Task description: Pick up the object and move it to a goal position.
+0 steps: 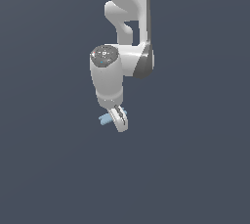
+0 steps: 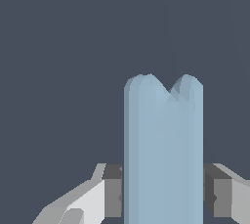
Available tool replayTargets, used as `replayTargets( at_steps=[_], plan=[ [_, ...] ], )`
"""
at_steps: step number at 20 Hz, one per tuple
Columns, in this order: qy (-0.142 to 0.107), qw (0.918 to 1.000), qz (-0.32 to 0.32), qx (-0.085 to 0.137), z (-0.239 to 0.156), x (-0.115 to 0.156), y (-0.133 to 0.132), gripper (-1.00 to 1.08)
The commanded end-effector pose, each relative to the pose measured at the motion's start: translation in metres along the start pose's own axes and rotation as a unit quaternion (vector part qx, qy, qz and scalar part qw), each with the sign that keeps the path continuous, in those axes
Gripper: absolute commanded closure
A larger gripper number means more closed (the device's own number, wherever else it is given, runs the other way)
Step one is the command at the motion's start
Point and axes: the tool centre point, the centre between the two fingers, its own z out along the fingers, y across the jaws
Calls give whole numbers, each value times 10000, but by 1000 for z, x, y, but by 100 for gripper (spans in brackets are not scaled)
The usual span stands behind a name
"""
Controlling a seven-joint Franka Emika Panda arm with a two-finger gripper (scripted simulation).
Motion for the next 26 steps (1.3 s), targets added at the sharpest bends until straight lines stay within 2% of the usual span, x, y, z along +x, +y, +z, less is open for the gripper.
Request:
replayTargets(
  at_steps=[1,13,26],
  plan=[
    [0,10000,0,-3,-27,15,2,108],
    [5,10000,-4,-7,-142,80,6,108],
    [2,10000,-13,-6,-218,125,6,108]
  ],
)
